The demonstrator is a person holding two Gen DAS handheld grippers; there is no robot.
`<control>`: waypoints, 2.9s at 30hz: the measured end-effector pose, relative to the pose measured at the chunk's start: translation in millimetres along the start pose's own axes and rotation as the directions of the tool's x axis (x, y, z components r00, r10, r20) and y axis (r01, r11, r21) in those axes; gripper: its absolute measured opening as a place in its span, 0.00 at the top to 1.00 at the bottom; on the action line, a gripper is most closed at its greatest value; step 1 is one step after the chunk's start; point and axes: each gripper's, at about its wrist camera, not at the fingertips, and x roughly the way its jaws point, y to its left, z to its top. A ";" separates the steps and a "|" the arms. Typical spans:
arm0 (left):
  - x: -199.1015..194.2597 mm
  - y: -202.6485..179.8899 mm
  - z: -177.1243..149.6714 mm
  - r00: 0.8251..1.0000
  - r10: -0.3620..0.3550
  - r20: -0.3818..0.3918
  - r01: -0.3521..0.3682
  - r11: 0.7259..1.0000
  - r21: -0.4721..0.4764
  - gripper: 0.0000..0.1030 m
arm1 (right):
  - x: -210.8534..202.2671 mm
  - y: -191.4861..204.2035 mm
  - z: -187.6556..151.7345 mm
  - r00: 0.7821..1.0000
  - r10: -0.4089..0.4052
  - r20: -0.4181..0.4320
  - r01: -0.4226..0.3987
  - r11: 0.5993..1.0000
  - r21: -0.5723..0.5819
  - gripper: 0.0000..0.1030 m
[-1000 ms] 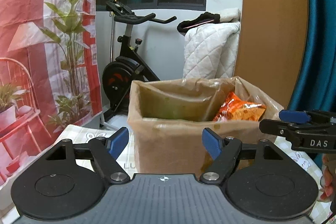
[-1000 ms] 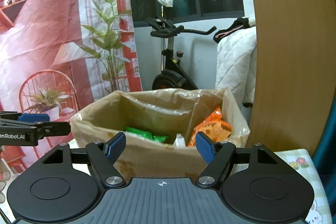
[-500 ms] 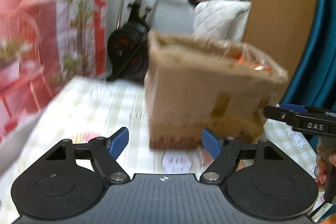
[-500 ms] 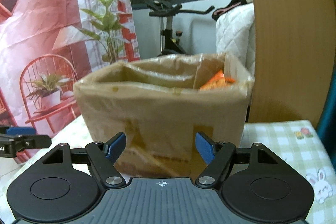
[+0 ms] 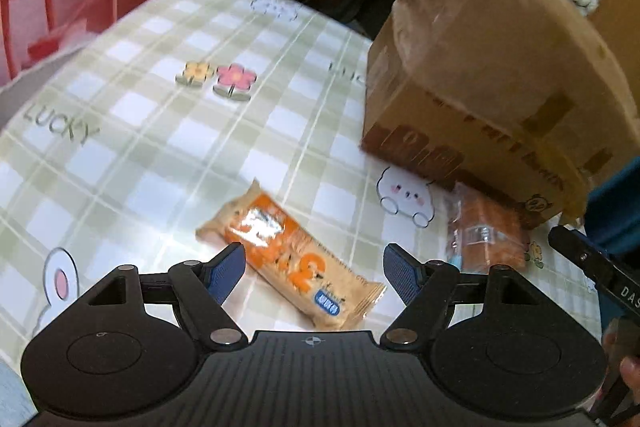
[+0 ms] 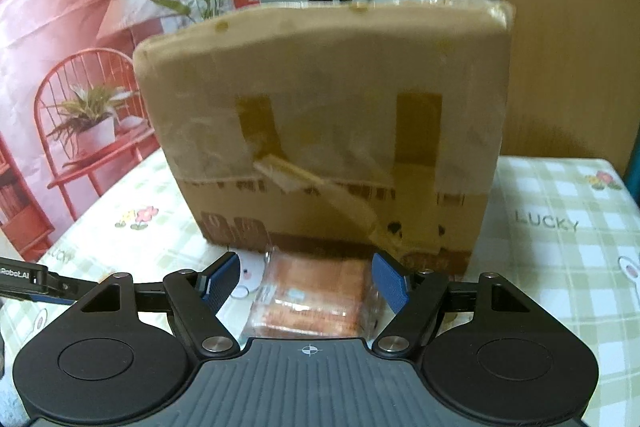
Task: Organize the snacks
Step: 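Grasp the bread packet with the right tool while the left tool grasps the orange bar, then carry the bread packet and orange bar over the box and open both tools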
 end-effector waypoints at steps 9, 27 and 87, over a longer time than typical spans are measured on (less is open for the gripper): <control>36.5 -21.3 -6.4 1.000 0.020 -0.007 -0.019 0.995 0.094 0.31 | 16.9 -16.8 -15.1 0.999 0.006 -0.042 -0.004 0.999 0.035 0.24; 40.3 -34.7 -21.1 0.999 0.026 0.019 -0.030 0.952 0.304 0.35 | 84.5 -1.4 -21.9 0.994 -0.039 -0.098 0.045 0.997 0.061 0.04; 27.2 -48.6 -32.2 0.973 -0.043 0.229 -0.035 0.945 0.326 0.49 | 34.9 -28.2 -75.2 0.995 -0.043 0.092 0.035 0.995 0.095 0.25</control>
